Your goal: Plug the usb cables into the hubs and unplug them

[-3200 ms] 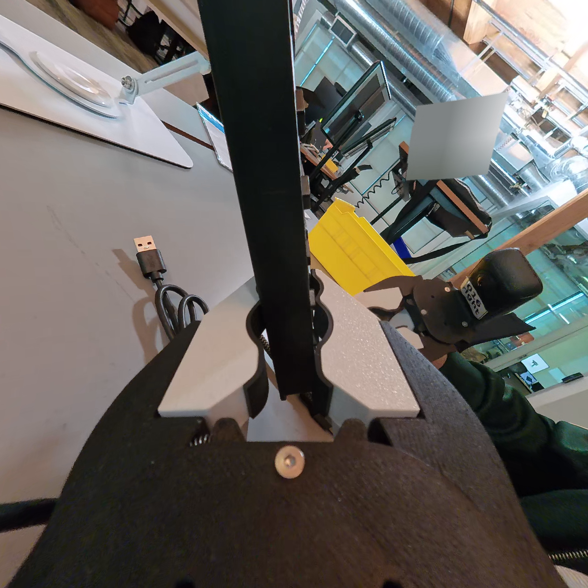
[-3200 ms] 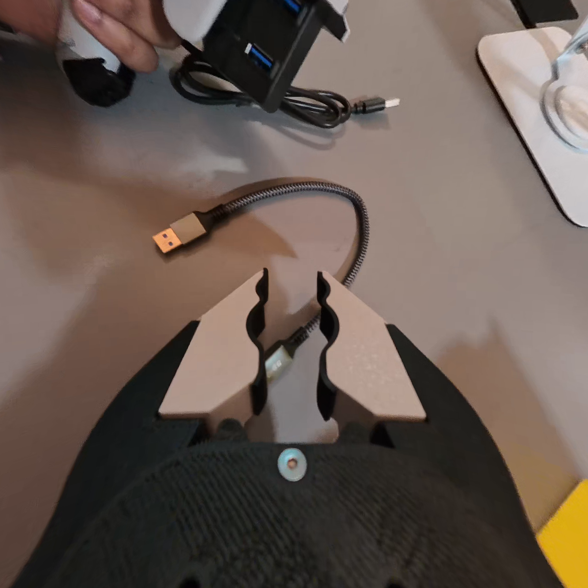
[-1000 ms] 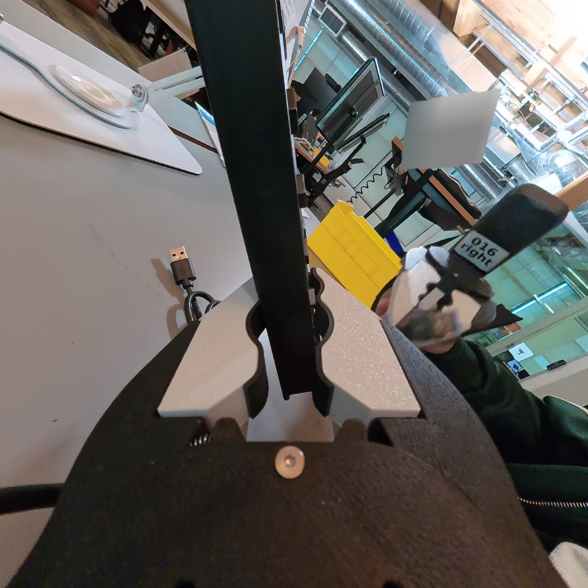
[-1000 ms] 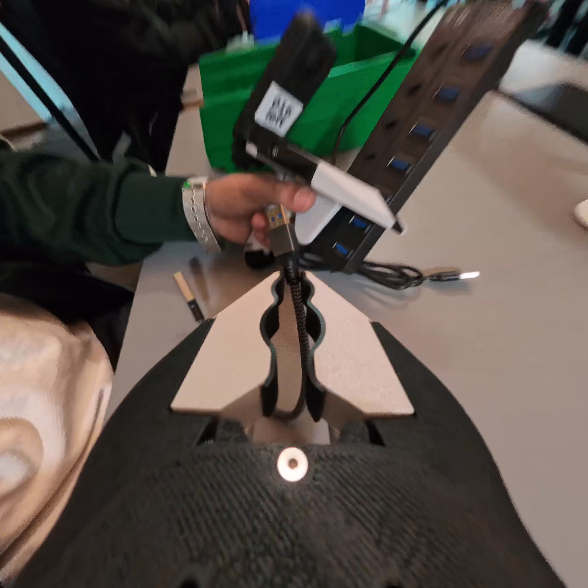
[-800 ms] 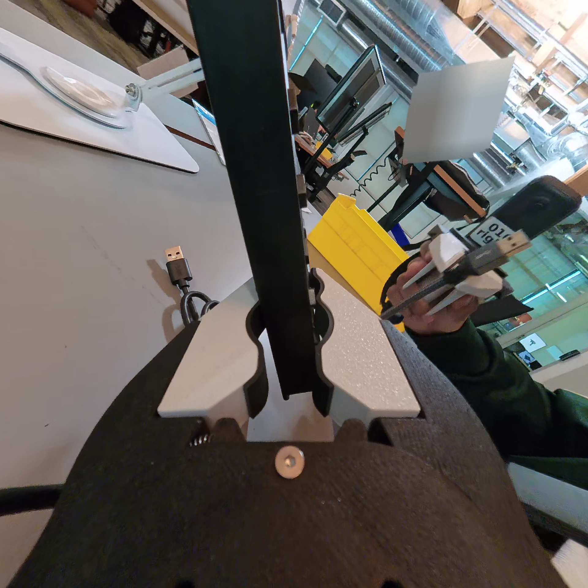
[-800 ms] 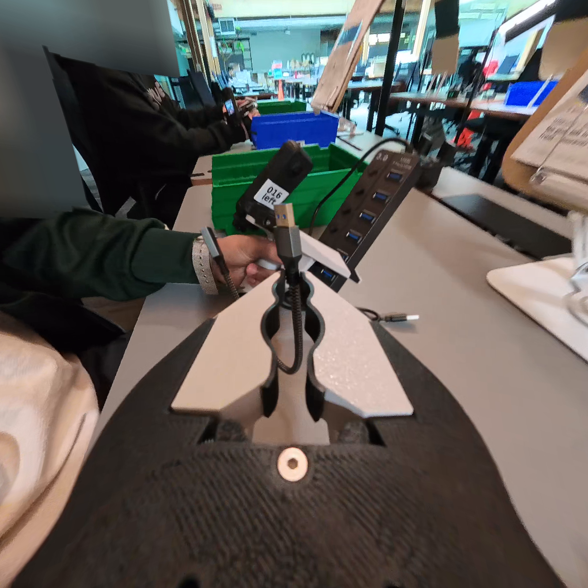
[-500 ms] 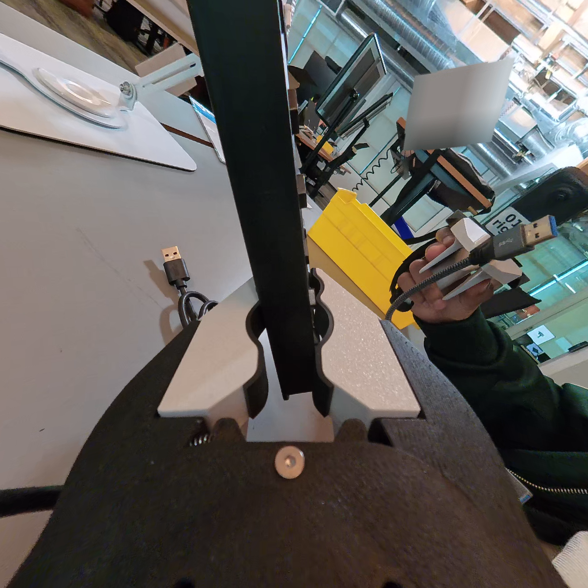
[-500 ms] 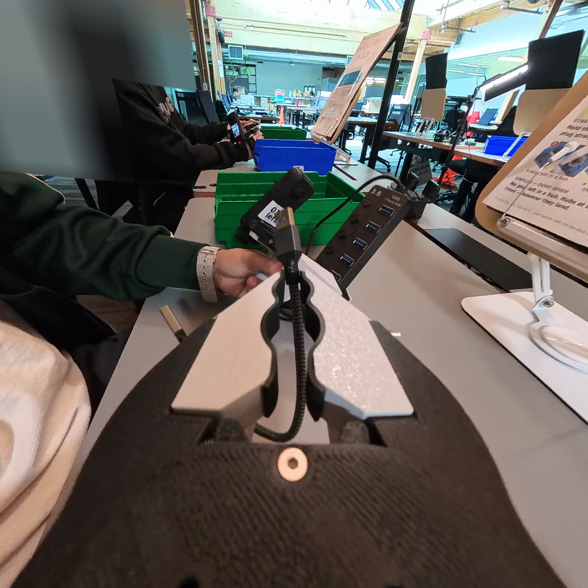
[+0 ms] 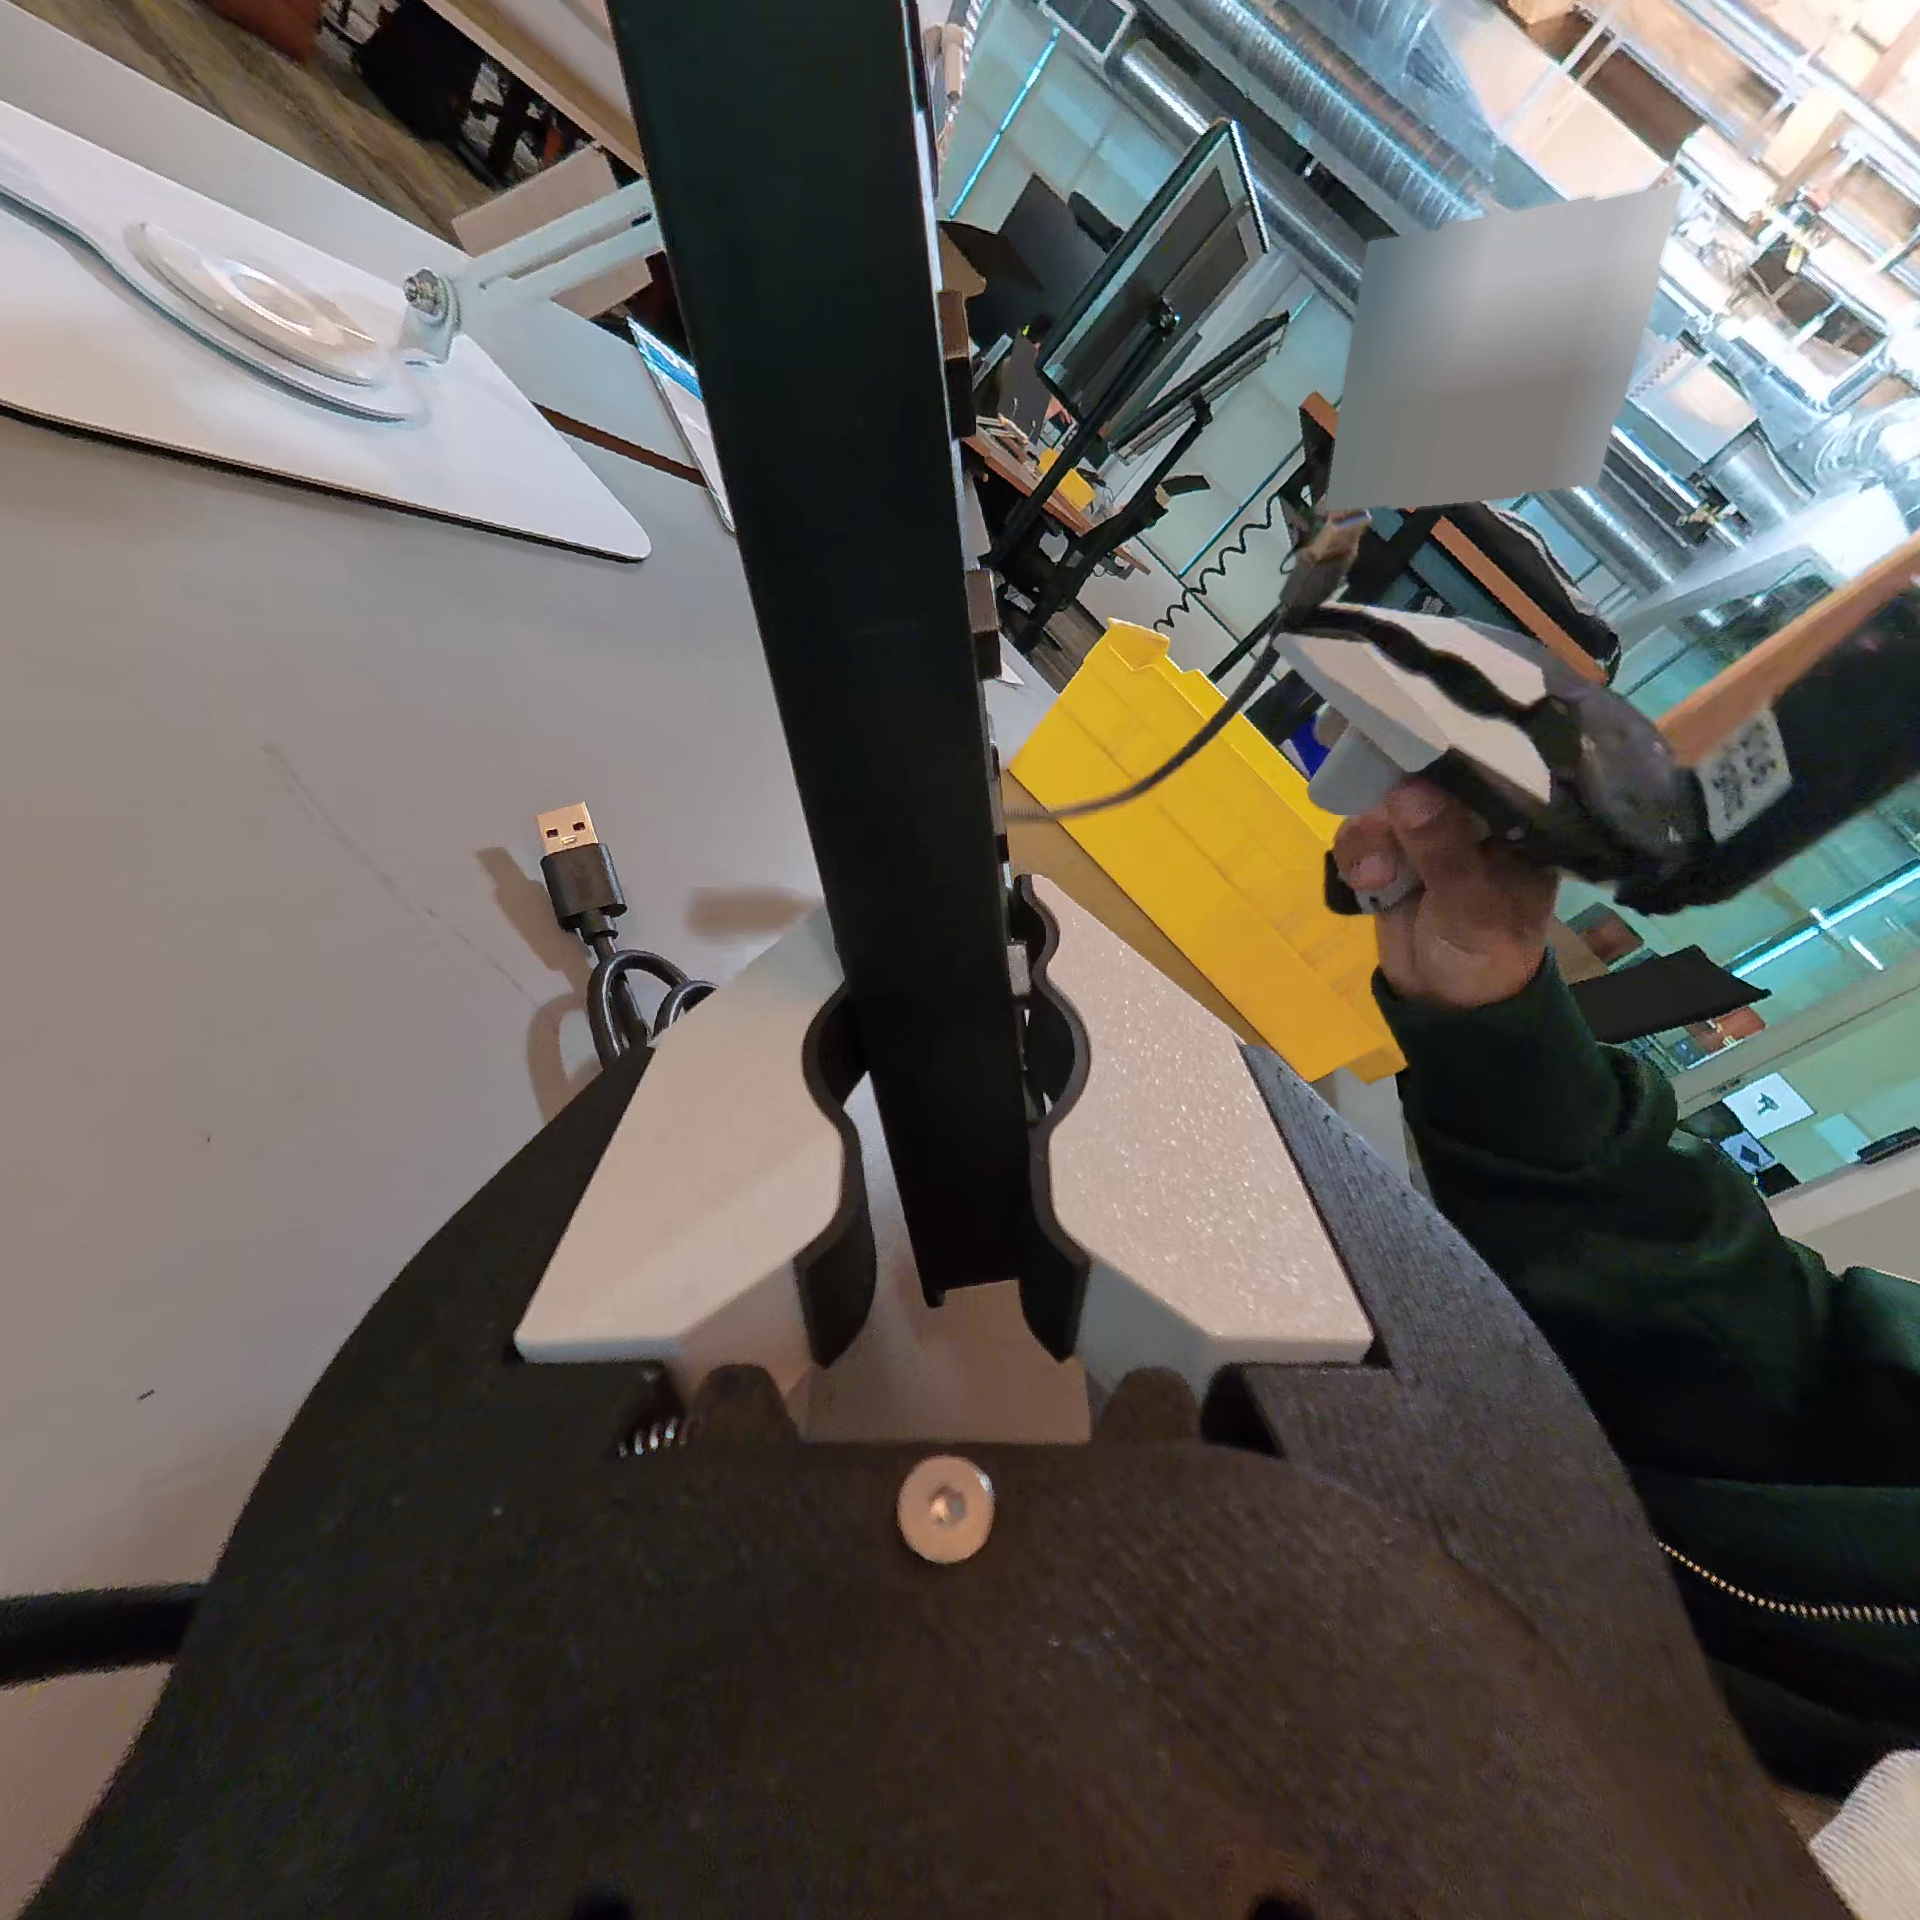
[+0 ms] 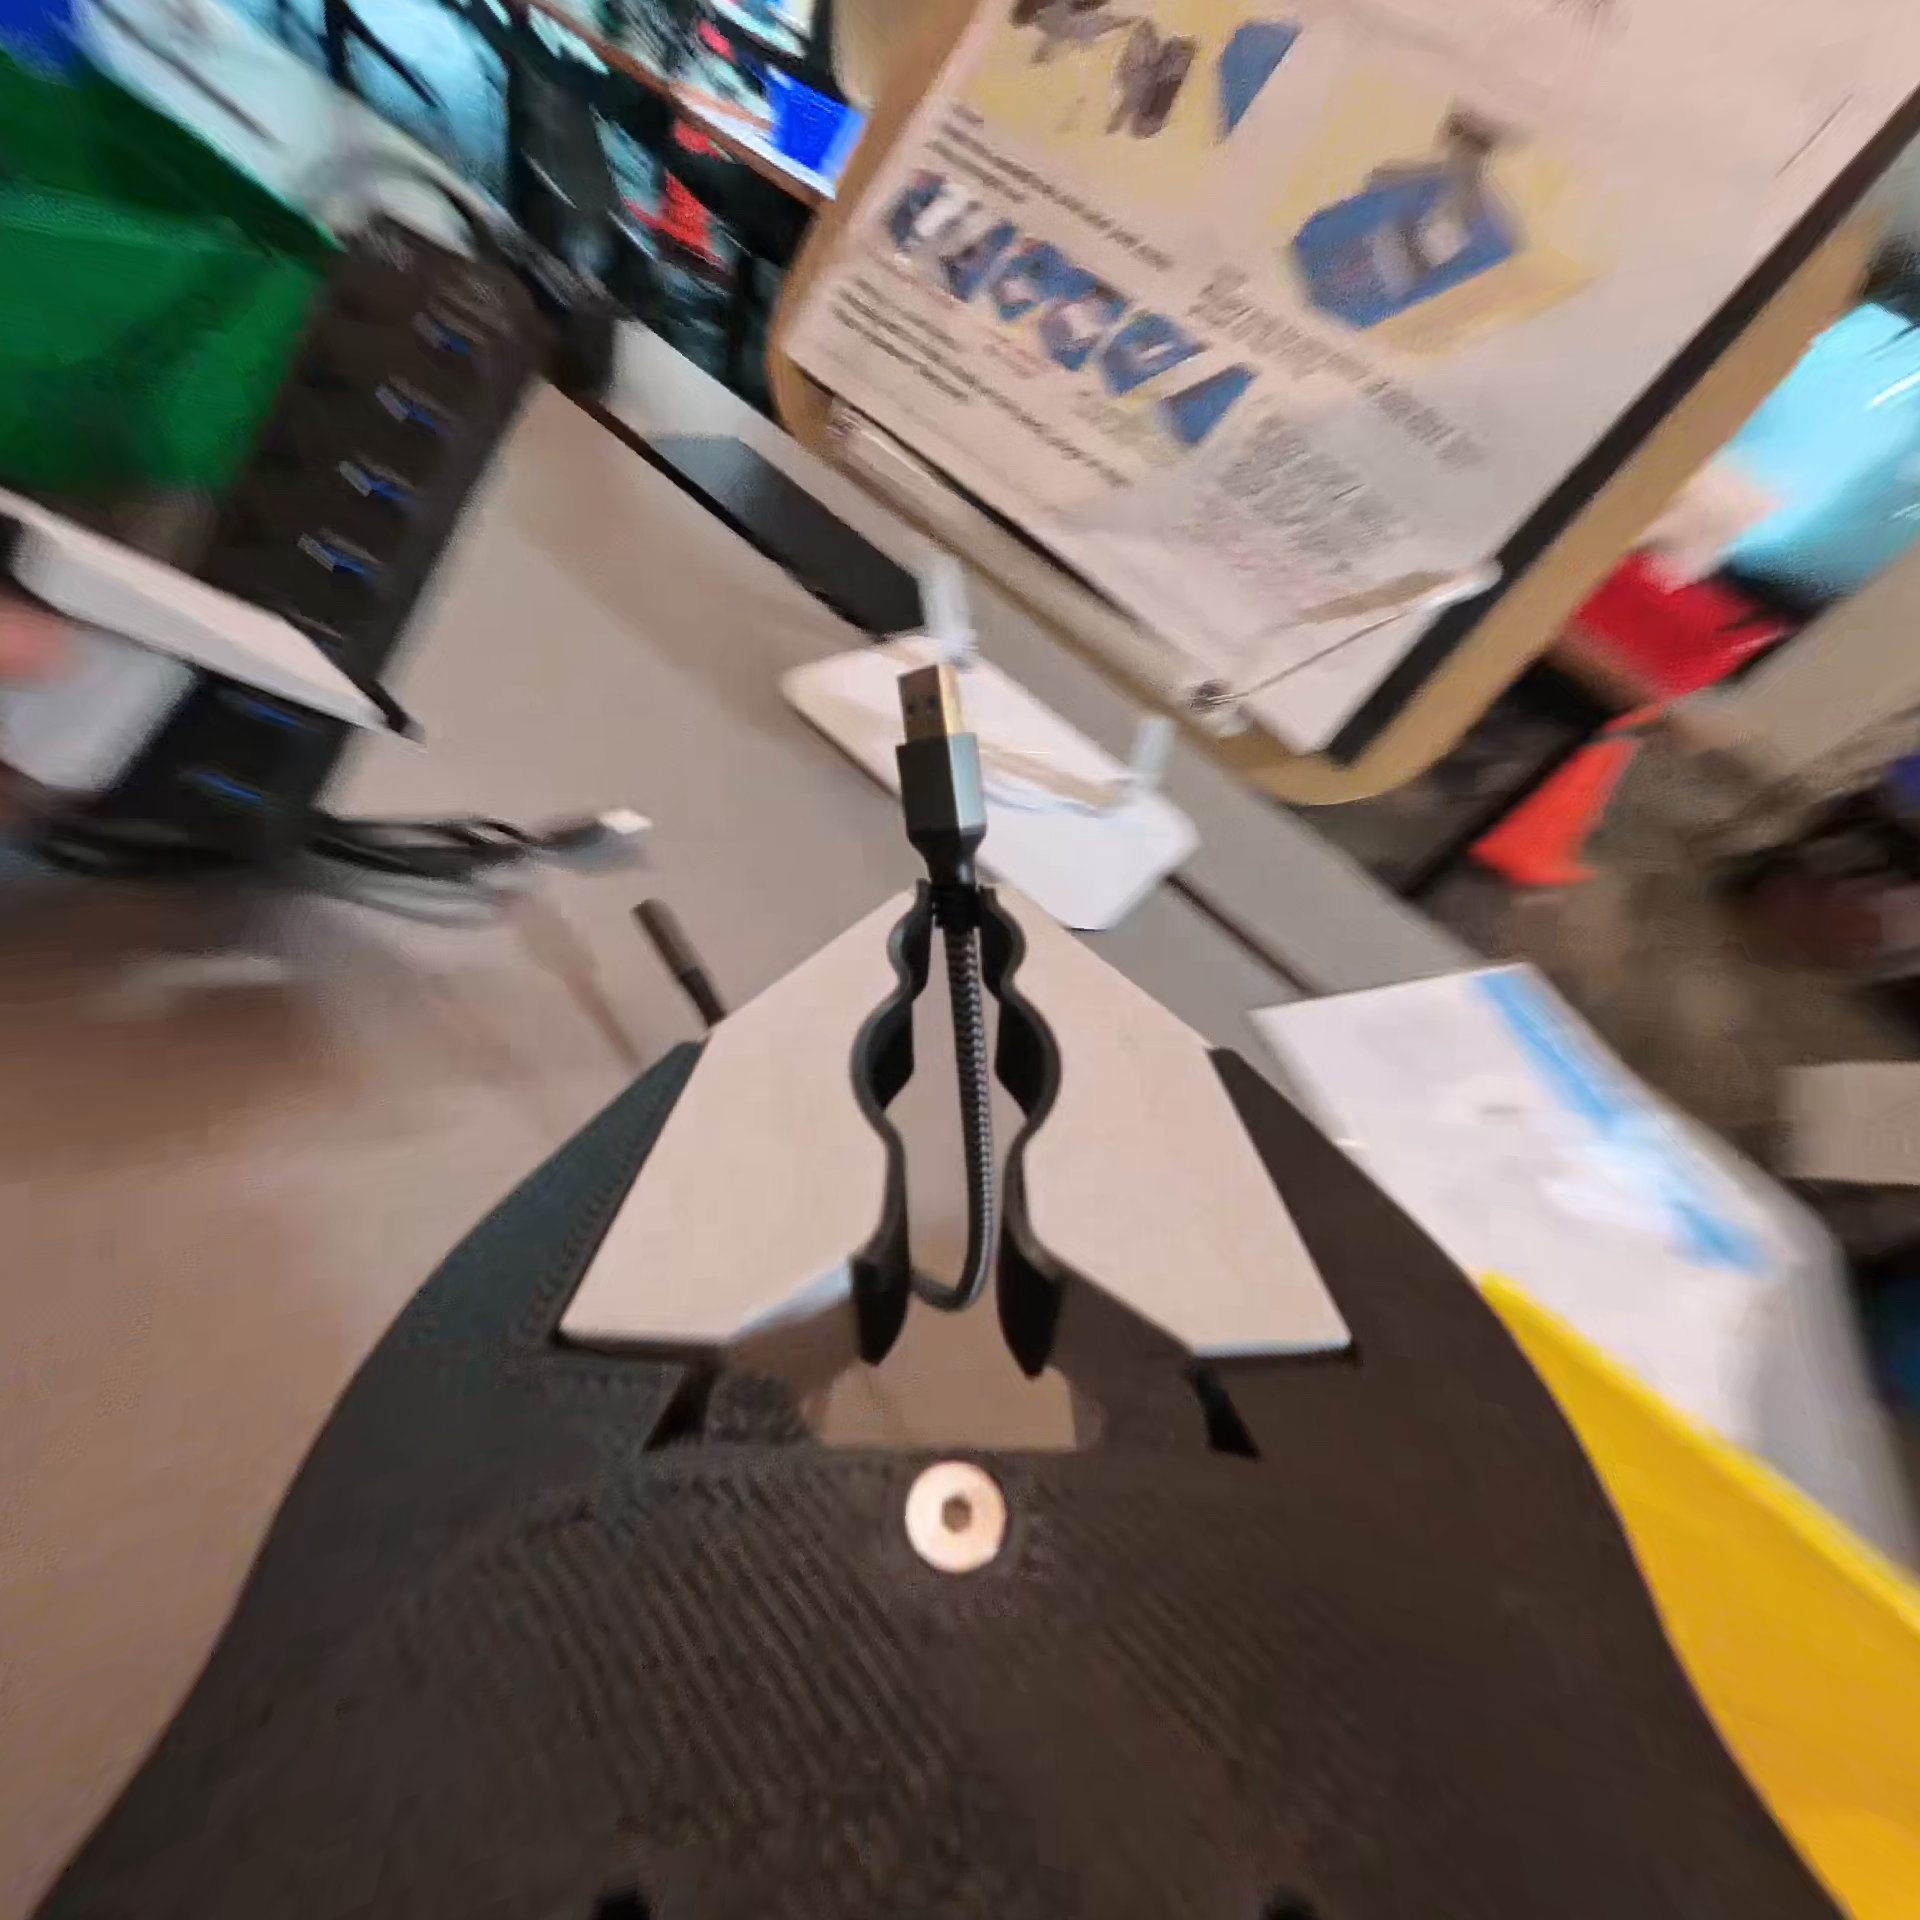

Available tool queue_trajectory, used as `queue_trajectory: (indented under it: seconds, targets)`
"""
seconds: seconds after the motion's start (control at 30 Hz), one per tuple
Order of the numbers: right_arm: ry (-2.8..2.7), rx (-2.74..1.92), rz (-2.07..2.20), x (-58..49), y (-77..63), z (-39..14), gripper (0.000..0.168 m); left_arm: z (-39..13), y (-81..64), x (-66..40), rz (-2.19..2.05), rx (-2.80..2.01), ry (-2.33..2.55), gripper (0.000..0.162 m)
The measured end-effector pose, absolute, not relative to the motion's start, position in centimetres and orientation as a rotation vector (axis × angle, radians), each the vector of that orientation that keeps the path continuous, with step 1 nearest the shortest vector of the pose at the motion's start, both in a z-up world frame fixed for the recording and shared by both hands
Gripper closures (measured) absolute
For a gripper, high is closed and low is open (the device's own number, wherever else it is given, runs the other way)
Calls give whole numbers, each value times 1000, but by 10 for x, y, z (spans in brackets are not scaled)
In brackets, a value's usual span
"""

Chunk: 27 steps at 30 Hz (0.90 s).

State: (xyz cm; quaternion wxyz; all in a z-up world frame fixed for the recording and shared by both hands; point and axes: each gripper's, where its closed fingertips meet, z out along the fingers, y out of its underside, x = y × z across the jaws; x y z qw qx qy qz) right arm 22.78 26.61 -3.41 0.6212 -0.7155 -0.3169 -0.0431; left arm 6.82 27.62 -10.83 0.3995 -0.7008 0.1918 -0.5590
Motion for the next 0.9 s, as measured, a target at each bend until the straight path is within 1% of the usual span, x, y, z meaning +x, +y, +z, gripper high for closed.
queue_trajectory:
  seconds: [0.07,0.13,0.27,0.33,0.43,0.57,0.73,0.77,0.83,0.9]
  targets:
    - [-871,-1589,-392,233,260,-38,161,-108,276,68,-1418,-1773,481,139]
    - [-980,-1584,-525,224,251,-58,161,-108,276,68,-1419,-1774,481,139]
    - [-1157,-1722,-517,195,223,-119,161,-109,276,69,-1416,-1775,483,140]
    - [-1230,-1786,-490,182,204,-139,161,-109,276,69,-1415,-1776,483,140]
    - [-1282,-1870,-363,160,175,-159,162,-109,276,69,-1415,-1777,482,140]
    - [-1331,-1959,-156,138,143,-178,154,-109,275,69,-1414,-1779,482,139]
    - [-1154,-1910,78,136,150,-153,142,-109,273,71,-1417,-1780,490,139]
    - [-1107,-1913,155,138,153,-150,142,-109,272,72,-1415,-1781,494,139]
    - [-1015,-1965,315,144,160,-153,140,-109,272,73,-1414,-1782,499,139]
    - [-945,-2047,478,144,166,-161,133,-109,272,73,-1413,-1782,499,140]
